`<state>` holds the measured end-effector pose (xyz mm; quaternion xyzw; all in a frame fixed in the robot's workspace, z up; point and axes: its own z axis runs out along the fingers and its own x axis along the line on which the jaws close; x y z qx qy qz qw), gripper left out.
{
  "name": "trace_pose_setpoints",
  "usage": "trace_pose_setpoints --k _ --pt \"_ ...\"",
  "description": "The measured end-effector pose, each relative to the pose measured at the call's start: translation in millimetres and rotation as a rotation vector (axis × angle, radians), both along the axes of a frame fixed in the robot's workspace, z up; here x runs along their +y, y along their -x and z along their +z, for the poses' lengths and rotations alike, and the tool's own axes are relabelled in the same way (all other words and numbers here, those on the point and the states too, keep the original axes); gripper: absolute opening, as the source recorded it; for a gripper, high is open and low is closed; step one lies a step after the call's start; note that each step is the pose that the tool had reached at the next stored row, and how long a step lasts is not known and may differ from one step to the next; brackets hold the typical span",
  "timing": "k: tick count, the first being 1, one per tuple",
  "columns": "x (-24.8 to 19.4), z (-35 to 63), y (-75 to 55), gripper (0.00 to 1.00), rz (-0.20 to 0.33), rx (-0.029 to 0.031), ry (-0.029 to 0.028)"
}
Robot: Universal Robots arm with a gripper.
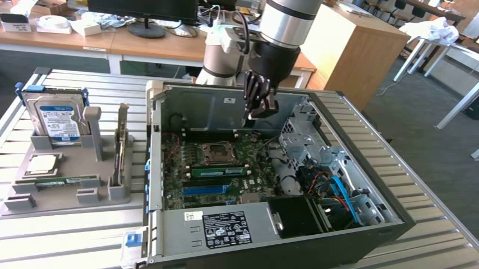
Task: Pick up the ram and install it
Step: 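Press down the ram until it locks into place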
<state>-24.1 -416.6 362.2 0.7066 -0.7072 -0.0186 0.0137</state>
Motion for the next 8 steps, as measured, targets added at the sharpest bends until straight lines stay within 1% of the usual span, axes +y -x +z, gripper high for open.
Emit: trace_pose_setpoints --k 8 --pt "0.0 -0.2 -7.8 0.1 0.001 -0.006 -0.0001"
